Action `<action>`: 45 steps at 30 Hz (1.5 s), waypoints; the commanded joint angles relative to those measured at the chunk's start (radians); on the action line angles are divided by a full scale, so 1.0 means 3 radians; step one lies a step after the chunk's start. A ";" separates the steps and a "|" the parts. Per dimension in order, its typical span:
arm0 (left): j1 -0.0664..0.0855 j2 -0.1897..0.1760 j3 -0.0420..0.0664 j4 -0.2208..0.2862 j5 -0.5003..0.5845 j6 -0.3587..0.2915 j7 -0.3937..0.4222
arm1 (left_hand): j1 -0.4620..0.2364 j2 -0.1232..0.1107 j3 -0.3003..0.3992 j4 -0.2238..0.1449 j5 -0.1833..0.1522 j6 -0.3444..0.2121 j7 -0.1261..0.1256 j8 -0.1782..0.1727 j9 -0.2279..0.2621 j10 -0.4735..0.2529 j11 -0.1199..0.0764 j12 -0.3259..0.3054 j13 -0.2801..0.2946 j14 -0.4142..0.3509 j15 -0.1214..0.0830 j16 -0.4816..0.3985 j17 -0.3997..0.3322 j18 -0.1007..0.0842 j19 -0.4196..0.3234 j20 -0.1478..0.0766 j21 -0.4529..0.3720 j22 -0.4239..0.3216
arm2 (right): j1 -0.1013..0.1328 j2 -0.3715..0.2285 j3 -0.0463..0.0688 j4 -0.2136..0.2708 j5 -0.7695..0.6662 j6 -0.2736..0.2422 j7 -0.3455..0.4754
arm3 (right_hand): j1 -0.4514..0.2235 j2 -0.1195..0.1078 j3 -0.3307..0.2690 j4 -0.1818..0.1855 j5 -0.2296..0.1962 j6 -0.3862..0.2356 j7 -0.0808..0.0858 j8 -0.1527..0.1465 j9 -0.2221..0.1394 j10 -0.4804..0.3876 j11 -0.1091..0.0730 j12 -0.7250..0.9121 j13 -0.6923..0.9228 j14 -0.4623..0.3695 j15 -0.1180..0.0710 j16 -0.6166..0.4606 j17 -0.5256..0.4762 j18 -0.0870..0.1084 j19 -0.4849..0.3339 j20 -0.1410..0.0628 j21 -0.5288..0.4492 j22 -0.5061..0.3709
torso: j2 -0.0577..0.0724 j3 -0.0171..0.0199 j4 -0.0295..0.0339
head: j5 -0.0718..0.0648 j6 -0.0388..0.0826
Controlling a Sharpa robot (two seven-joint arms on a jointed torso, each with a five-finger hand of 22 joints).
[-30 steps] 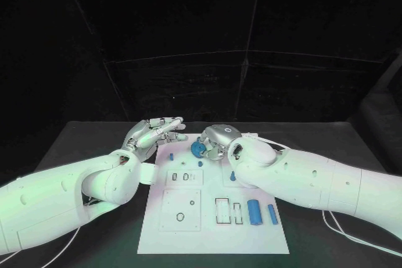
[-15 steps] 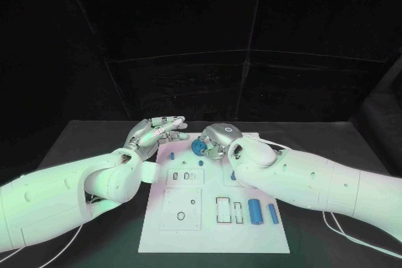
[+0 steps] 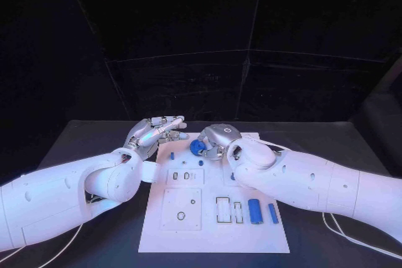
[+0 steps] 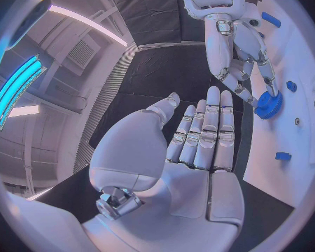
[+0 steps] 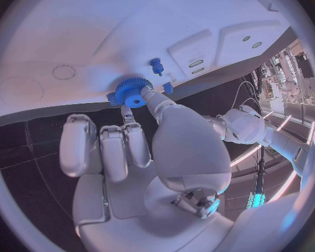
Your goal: Assemble the parts on the task board
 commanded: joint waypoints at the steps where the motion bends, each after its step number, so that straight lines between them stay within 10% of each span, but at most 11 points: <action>1: 0.0004 0.0005 0.0000 -0.0002 -0.0014 0.0032 0.0016 | -0.0010 0.0030 0.0013 0.0000 0.0006 -0.0010 0.0055 0.0018 0.0001 -0.0012 0.0000 0.0021 -0.0003 -0.0007 0.0010 -0.0011 0.0003 0.0042 0.0001 0.0009 -0.0019 -0.0003 | 0.0003 0.0012 -0.0002 0.0003 0.0034 -0.0042 0.0049 | -0.0034 -0.0008 -0.0016 0.0016 -0.0019 -0.0037 0.0002 -0.0025 0.0002 -0.0005 0.0024 -0.0021 0.0318 0.0285 0.0022 0.0008 0.0556 -0.0039 -0.0005 0.0025 0.0018 0.0003 | 0.0000 -0.0002 0.0003 | 0.0002 -0.0002; 45: 0.0004 0.0015 0.0000 -0.0020 -0.0014 0.0048 -0.0001 | -0.0018 0.0020 0.0037 -0.0015 0.0007 -0.0013 0.0055 0.0021 0.0001 -0.0014 0.0001 0.0025 -0.0004 -0.0013 0.0011 -0.0021 0.0007 0.0040 -0.0002 0.0010 -0.0022 -0.0005 | 0.0005 0.0061 0.0000 -0.0080 0.0080 0.0032 -0.0061 | -0.0144 -0.0073 -0.0209 0.0156 0.0006 -0.0229 0.0022 -0.0145 0.0010 -0.0045 0.0047 -0.0061 0.0281 0.0281 0.0043 0.0002 0.0541 -0.0039 -0.0007 0.0047 0.0019 0.0007 | 0.0000 0.0001 -0.0002 | 0.0008 -0.0014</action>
